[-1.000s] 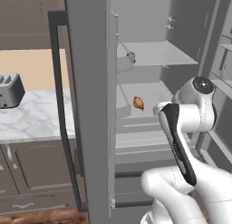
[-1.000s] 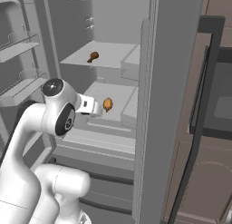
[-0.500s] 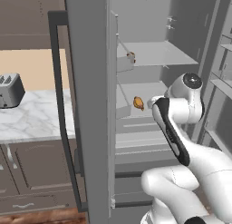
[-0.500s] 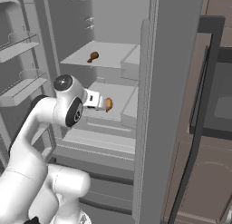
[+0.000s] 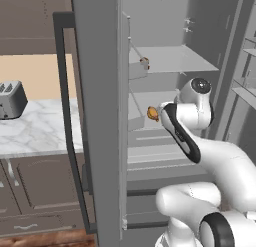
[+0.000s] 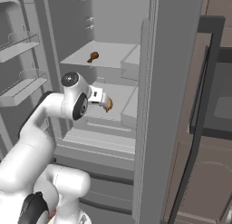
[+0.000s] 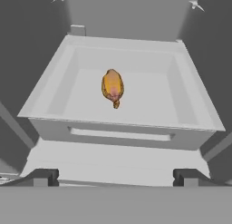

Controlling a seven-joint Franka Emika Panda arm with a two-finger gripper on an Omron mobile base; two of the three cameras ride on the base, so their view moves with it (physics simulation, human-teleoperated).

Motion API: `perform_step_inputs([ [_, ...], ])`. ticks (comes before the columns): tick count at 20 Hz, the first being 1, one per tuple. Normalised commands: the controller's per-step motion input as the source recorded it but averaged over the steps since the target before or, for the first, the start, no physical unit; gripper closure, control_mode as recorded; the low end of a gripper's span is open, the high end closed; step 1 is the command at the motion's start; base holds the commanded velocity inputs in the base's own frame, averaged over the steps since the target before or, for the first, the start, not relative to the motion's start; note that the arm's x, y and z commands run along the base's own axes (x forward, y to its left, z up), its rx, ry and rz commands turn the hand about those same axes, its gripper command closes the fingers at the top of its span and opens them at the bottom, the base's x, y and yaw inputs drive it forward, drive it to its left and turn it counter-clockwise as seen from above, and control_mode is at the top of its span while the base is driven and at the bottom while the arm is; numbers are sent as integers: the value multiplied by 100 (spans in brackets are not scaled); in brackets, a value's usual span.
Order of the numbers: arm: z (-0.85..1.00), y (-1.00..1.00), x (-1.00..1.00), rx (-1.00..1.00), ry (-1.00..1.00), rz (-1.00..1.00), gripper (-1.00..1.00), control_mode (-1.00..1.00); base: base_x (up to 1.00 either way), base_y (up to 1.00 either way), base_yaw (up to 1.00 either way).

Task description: Place one broccoli and one chicken drumstick in each tupperware on the nearby counter, to pack two identical lunches.

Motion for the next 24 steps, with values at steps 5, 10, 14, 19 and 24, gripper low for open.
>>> perform_step_inputs([
  [5, -21, 0, 37, 0, 0, 0, -100, -100, 0, 0, 0],
  [10, -43, 0, 26, 0, -2, 0, -100, -100, 0, 0, 0],
  [14, -31, 0, 29, 0, 0, 0, -100, -100, 0, 0, 0],
  [19, -18, 0, 38, 0, 0, 0, -100, -100, 0, 0, 0],
  [24, -9, 0, 41, 0, 0, 0, -100, -100, 0, 0, 0],
])
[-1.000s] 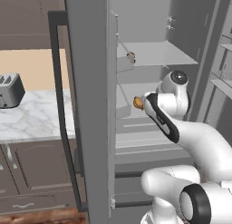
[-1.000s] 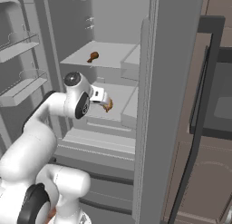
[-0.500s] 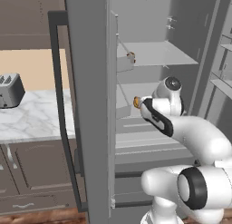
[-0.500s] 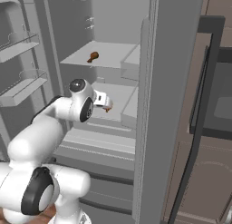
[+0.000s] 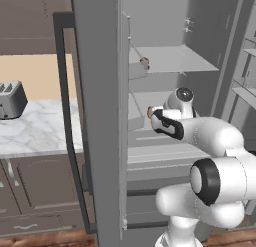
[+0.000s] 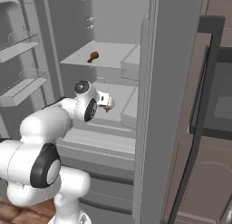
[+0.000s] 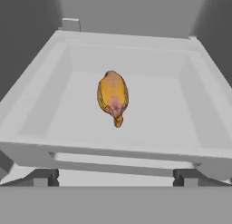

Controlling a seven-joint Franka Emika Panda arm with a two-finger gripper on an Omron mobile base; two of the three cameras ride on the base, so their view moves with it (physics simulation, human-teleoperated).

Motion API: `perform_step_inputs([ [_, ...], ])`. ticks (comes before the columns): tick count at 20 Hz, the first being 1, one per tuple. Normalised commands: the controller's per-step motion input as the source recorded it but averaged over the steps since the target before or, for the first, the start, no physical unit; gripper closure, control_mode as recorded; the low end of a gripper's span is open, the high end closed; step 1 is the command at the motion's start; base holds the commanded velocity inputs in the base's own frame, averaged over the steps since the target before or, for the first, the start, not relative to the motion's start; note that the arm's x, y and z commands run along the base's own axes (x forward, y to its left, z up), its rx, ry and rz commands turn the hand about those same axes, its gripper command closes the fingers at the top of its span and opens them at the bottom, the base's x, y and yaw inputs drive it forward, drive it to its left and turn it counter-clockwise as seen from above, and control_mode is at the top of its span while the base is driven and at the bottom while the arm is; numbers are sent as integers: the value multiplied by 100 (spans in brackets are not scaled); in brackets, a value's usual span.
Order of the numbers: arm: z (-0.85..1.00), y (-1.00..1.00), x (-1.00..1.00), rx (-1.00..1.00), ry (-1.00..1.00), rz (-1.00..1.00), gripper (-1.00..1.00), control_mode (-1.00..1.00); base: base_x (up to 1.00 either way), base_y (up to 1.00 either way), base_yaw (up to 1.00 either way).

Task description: Place one broccoli and one chicken drumstick in each tupperware on the nearby counter, to pack two identical lunches.

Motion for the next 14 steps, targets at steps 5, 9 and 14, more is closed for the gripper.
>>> perform_step_inputs([
  [5, -12, 0, 39, 0, 0, 0, -100, -100, 0, 0, 0],
  [9, -17, 0, 36, 0, 0, 0, -100, -100, 0, 0, 0],
  [14, -23, 0, 36, 0, 0, 0, -100, -100, 0, 0, 0],
])
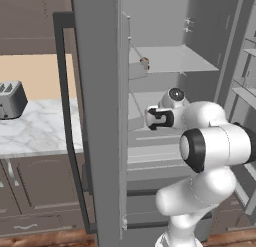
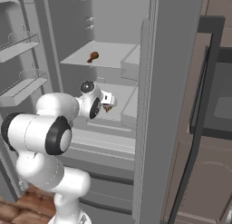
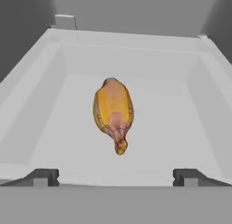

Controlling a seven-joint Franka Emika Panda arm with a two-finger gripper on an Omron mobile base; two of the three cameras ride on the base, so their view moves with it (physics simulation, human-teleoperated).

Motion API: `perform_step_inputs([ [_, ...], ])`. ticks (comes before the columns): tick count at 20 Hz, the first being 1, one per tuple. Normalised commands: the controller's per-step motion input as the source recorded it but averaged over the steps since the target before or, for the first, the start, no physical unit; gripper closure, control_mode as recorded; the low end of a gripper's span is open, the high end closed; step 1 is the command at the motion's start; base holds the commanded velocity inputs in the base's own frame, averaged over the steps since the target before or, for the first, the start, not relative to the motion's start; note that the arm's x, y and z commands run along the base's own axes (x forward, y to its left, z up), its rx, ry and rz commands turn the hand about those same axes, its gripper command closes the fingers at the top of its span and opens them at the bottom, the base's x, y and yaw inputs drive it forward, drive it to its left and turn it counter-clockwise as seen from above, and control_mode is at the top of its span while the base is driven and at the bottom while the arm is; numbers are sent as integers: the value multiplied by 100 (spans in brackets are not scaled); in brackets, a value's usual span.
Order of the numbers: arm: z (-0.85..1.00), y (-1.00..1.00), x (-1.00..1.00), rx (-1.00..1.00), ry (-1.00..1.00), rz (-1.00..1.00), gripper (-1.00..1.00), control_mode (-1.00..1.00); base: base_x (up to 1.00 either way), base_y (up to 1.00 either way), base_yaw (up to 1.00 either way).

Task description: Place one broccoli and one chicken drumstick in each tupperware on the nearby counter, to pack two identical lunches.

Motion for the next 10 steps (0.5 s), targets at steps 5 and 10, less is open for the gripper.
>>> perform_step_inputs([
  [5, -16, 0, 41, 0, 3, 0, -100, -100, 0, 0, 0],
  [10, -13, 0, 45, 1, 7, 0, -100, -100, 0, 0, 0],
])
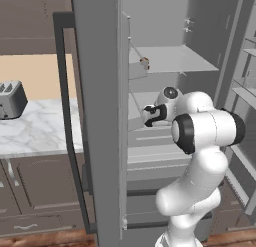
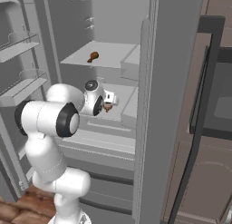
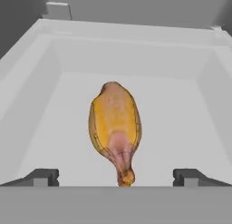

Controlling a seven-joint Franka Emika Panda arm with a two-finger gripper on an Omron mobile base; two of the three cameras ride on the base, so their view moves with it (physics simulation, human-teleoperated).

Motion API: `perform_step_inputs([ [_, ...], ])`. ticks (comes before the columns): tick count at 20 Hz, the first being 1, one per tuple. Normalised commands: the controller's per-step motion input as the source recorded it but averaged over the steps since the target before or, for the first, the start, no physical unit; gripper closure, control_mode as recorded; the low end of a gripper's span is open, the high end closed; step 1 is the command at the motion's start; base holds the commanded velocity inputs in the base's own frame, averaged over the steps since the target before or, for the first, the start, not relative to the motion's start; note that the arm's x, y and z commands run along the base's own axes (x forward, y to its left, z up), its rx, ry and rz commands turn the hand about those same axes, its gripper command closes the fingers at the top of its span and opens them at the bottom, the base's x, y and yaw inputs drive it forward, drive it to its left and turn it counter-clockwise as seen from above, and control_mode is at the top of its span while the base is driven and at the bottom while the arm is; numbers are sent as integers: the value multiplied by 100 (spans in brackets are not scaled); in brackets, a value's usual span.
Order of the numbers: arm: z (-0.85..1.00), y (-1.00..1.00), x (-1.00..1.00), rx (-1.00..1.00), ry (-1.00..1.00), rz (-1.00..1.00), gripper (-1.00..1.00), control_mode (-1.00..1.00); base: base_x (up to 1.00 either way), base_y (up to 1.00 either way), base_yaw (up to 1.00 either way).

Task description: Place one broccoli and one chicken drumstick in each tupperware on the nearby counter, to pack two identical lunches.

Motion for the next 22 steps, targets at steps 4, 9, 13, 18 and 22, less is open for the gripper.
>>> perform_step_inputs([
  [4, -18, 0, 44, 1, 8, 0, -100, -100, 0, 0, 0],
  [9, -21, 0, 41, 1, 6, 0, -100, -100, 0, 0, 0],
  [13, -23, 0, 38, 1, 4, 0, -100, -100, 0, 0, 0],
  [18, -32, -5, 22, 1, 5, 0, -100, -100, 0, 0, 0],
  [22, -38, -4, 14, 0, 6, 0, 100, -100, 0, 0, 0],
])
